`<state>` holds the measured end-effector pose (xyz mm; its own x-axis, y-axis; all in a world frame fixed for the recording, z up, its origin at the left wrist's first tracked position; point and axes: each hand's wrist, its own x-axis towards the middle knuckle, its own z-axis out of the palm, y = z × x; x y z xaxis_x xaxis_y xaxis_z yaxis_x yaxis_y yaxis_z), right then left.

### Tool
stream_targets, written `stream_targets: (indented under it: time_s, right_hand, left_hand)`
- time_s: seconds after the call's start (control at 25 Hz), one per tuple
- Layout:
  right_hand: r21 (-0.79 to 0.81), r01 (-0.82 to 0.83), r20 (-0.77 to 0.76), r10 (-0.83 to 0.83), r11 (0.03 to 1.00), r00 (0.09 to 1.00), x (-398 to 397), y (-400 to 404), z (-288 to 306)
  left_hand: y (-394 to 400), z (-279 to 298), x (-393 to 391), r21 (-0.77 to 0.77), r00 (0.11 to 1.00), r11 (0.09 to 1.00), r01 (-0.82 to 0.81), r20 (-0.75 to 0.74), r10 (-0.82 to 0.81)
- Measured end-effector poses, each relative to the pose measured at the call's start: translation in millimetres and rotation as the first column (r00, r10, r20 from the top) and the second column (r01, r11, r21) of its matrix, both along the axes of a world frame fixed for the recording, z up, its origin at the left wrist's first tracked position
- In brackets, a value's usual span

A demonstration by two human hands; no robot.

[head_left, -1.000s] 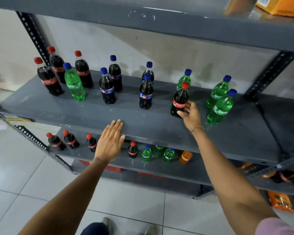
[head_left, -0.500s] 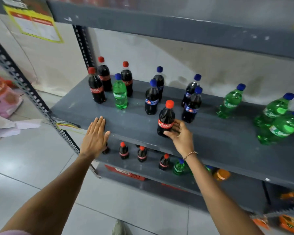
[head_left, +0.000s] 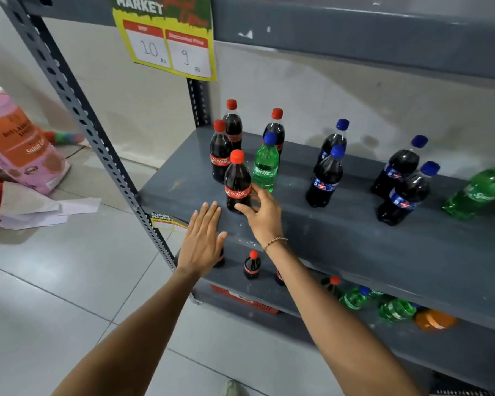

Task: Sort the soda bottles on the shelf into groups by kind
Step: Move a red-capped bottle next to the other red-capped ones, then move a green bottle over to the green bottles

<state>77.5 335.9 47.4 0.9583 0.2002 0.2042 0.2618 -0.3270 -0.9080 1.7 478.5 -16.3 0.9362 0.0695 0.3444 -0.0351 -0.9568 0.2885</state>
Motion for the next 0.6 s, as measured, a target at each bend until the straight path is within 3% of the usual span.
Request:
stream_targets:
  time_s: [0.08, 0.28, 0.44, 0.6]
  right_hand:
    - [-0.007, 0.019, -0.015, -0.019, 1.0, 1.0, 0, -3, -2]
    - [0.035, 0.259, 0.052, -0.261, 0.965, 0.964, 9, -27, -5]
    - [-0.047, 0.104, -0.142, -0.11, 0.993, 0.984, 47, -20, 12]
    - [0.071, 0.11, -0.248, -0.089, 0.991, 0.965, 60, -14, 17]
  left_hand:
    - [3, -1, 2, 0.002, 1.0, 1.0, 0.022, 0.014, -0.022]
    - [9, -7, 4, -0.013, 1.0, 1.0, 0.013, -0.01, -0.013]
    - [12, -8, 4, -0.01, 0.999, 1.0, 0.024, -0.03, -0.024]
    - [12, -7, 4, -0.012, 0.999, 0.999, 0.031, -0.012, -0.031]
